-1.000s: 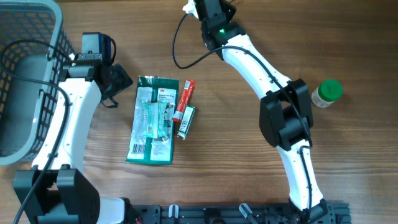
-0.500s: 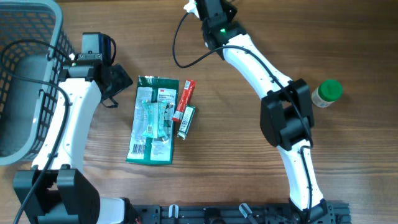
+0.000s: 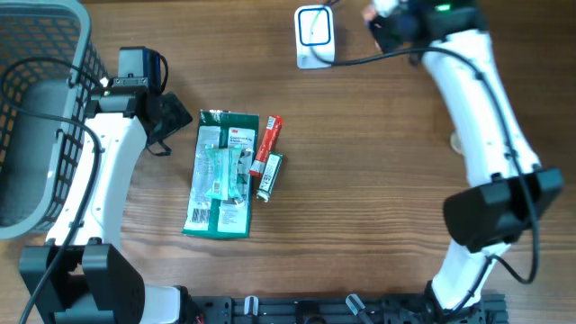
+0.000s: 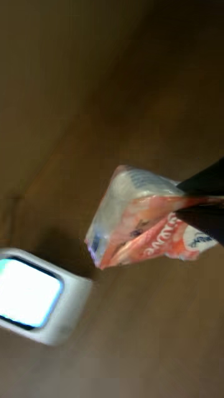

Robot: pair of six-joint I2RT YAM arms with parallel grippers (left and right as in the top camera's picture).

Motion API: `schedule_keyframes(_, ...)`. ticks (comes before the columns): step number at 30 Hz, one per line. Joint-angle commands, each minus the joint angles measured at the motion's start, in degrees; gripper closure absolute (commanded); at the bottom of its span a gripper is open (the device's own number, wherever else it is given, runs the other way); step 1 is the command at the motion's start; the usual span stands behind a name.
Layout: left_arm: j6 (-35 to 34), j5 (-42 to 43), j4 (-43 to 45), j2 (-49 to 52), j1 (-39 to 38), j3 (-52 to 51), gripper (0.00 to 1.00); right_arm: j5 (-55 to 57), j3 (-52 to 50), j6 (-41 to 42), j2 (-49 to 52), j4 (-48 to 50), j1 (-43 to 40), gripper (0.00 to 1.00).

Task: Scan the item barcode
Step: 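Carry the tissue pack right and set it beside the cylinder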

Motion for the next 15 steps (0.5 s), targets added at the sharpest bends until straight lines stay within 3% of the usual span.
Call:
schedule_keyframes(1,-1.18,-0.74,-0.07,0.33,0.24,-0.48,0.0,-14.67,-2.58,8.2,2.29,-8.94,-4.46,0.96)
schedule_keyframes(7,-1.18,-0.74,-0.07,0.33,0.26,-0.48,0.0,-15.06,-15.91,12.46,2.56,-9.09,-8.94,0.96)
schedule_keyframes(15,-1.18,-0.74,-0.04,0.33,0.24,-0.48,0.0,-6.8,-31.43,18.27,2.56,4.31,-9.22,0.96)
